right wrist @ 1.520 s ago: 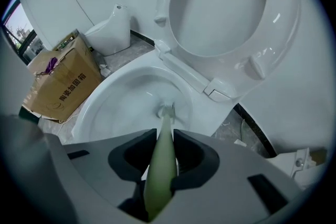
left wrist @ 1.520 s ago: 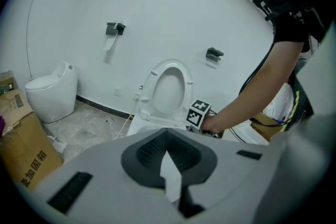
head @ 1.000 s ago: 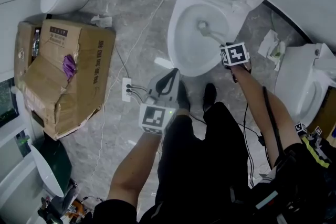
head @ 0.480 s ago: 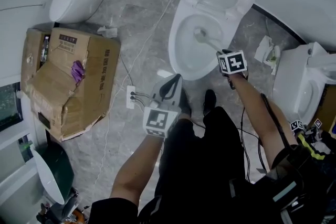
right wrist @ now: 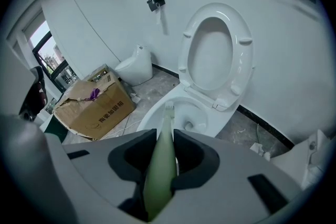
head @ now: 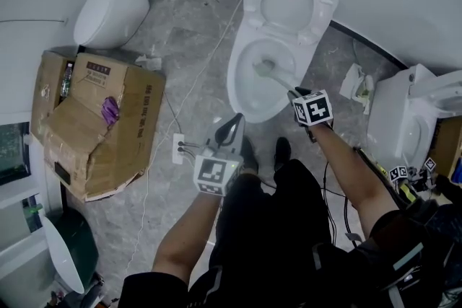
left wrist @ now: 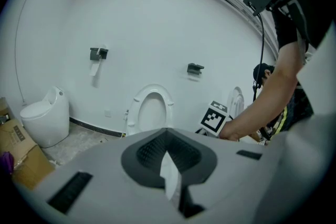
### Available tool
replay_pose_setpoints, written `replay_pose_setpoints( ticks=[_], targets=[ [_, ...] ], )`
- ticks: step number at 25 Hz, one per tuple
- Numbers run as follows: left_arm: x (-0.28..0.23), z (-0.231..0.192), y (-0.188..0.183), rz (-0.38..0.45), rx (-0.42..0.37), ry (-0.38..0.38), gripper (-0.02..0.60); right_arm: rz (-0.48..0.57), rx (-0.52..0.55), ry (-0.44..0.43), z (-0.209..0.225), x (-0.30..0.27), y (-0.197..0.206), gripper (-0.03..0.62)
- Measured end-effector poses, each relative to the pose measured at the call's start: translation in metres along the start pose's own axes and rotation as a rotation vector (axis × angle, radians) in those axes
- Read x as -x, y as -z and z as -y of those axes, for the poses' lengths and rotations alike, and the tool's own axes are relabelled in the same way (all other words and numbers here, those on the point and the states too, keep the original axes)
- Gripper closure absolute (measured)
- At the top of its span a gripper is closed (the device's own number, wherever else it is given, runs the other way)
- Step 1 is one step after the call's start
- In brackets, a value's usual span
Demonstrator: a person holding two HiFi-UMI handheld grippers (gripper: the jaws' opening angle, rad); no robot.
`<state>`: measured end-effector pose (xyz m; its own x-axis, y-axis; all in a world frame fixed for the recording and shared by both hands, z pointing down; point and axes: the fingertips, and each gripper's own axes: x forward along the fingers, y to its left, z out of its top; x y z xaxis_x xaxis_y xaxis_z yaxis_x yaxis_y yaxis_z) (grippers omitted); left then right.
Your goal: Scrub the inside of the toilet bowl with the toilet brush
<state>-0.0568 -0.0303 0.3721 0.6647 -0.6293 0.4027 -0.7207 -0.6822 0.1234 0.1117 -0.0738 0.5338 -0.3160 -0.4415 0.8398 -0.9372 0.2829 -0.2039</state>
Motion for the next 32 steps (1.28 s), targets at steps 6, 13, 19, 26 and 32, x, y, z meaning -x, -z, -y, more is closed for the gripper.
replay_pose_setpoints(
  ticks=[6, 13, 19, 26, 32],
  targets=[
    [0.011, 0.006, -0.027, 0.037, -0.024, -0.005, 0.571, 0.064, 0.023, -0.025, -0.015, 0.036, -0.012, 0.487],
    [0.022, 0.013, -0.06, 0.085, -0.05, -0.006, 0.572, 0.123, 0.047, -0.037, -0.027, 0.081, -0.028, 0.487],
    [0.028, 0.018, -0.079, 0.118, -0.046, -0.012, 0.571, 0.193, 0.068, -0.051, -0.038, 0.119, -0.046, 0.487],
    [0.039, 0.022, -0.102, 0.162, -0.039, -0.017, 0.572, 0.277, 0.082, -0.069, -0.052, 0.157, -0.067, 0.487],
    [0.051, 0.023, -0.119, 0.184, -0.036, -0.022, 0.572, 0.34, 0.081, -0.07, -0.066, 0.189, -0.077, 0.487]
  ],
)
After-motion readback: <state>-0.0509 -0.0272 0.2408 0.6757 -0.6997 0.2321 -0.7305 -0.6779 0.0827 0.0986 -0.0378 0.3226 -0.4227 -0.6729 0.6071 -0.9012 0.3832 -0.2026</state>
